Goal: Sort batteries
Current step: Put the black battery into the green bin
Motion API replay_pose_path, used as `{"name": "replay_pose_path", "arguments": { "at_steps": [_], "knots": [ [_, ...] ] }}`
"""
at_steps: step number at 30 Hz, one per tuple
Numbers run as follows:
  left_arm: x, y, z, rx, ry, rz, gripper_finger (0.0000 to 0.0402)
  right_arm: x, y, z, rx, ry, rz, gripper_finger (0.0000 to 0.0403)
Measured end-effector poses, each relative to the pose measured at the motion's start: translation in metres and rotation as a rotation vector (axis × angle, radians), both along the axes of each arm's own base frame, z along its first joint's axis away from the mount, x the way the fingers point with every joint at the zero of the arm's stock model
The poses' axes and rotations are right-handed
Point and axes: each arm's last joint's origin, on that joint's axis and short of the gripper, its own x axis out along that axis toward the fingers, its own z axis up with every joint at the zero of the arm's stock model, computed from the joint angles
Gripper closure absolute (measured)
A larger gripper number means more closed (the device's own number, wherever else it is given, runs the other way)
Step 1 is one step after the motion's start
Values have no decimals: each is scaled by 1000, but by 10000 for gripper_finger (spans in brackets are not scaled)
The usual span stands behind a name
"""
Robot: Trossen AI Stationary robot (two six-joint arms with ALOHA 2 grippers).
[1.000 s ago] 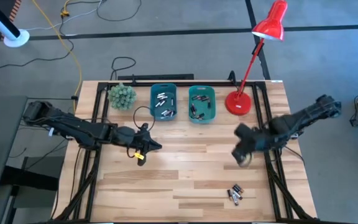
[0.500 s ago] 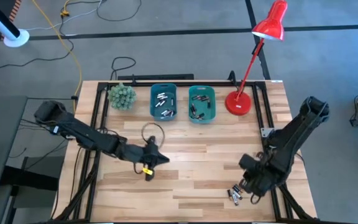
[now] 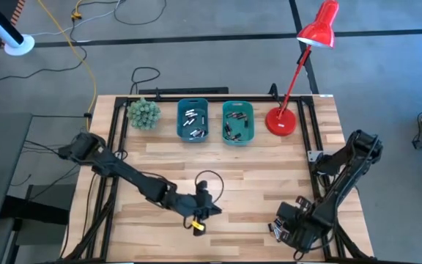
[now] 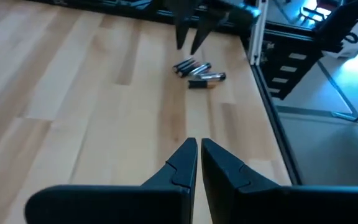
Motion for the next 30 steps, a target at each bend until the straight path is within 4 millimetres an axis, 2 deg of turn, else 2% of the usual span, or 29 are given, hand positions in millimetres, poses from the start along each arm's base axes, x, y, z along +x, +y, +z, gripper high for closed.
{"name": "replay_pose_path", "arguments": {
  "at_steps": [7,18,27,30],
  "knots": [
    [3,-12,5,-28,-13,-15,384,4,4,-15,-36,22,10,271],
    [0,-19,5,-73,-9,-12,384,6,5,-27,-77,49,10,271],
    [-1,-19,5,-92,-3,-4,384,8,1,-28,-112,71,59,273],
    [-1,-19,4,-91,-2,-4,384,8,-3,-28,-144,94,68,291]
  ]
}}
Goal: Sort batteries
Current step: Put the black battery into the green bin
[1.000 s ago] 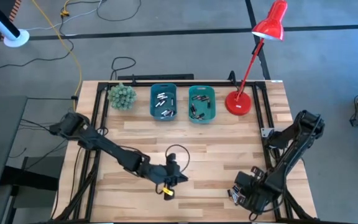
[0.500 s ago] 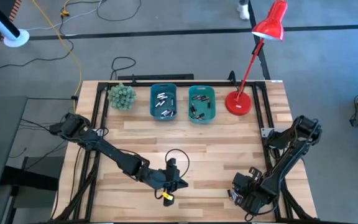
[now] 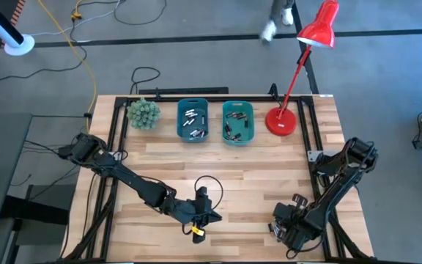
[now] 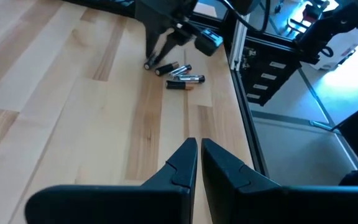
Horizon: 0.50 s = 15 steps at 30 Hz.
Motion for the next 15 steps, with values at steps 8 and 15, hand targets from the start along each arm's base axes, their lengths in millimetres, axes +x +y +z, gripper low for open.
{"name": "replay_pose_path", "arguments": {
  "at_steps": [8,15],
  "knots": [
    [0,0,0,7,1,-3,384,3,-16,1,-94,74,0,388],
    [1,6,-3,49,27,16,384,5,-28,16,-94,61,-27,400]
  ]
}}
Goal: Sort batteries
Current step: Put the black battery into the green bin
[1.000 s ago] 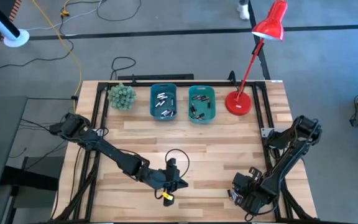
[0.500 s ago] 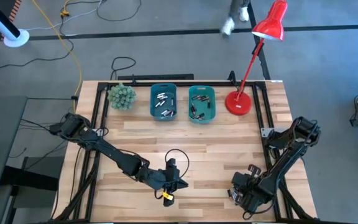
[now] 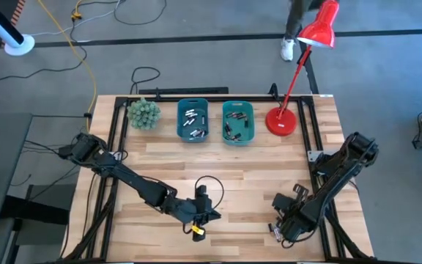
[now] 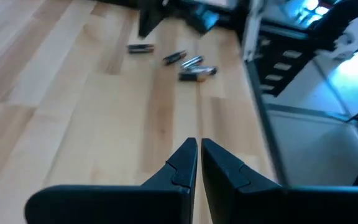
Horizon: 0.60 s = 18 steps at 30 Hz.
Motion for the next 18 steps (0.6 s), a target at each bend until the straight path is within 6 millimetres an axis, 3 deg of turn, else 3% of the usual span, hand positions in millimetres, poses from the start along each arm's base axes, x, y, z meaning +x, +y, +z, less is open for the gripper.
{"name": "replay_pose_path", "arguments": {
  "at_steps": [9,13,18],
  "knots": [
    [6,32,-13,74,143,81,384,6,-31,50,111,-194,-91,402],
    [8,43,-16,96,180,108,384,15,-40,59,168,-257,-172,389],
    [10,51,-18,121,202,118,384,24,-47,55,163,-261,-249,348]
  ]
}}
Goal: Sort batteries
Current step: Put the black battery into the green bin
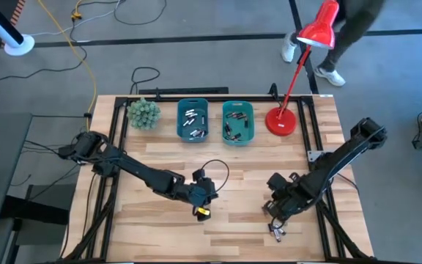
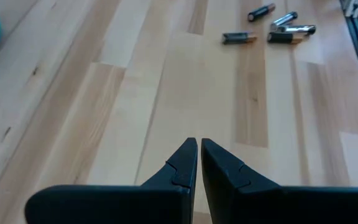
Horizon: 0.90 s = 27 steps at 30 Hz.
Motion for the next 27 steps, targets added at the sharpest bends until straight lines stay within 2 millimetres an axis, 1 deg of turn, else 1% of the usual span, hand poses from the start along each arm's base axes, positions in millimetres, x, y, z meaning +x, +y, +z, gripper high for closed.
{"name": "replay_pose_path", "arguments": {
  "at_steps": [3,6,10,14,18,21,24,27],
  "knots": [
    [0,1,0,1,4,2,384,3,1,-1,15,-7,-11,315],
    [0,0,0,0,6,1,384,7,5,0,58,-58,-9,276],
    [-1,-3,0,-33,4,19,384,10,14,2,111,-120,11,223],
    [-4,-10,0,-58,-4,14,384,11,24,-5,114,-122,47,183],
    [-8,-31,5,-81,-64,-45,384,6,30,-14,70,-67,74,171],
    [-13,-47,9,-100,-107,-87,384,0,30,-14,50,-41,80,171],
    [-18,-55,10,-97,-117,-100,386,-5,31,-12,42,-30,95,174],
    [-17,-59,13,-119,-149,-122,386,-8,33,-12,43,-31,107,176]
  ]
}}
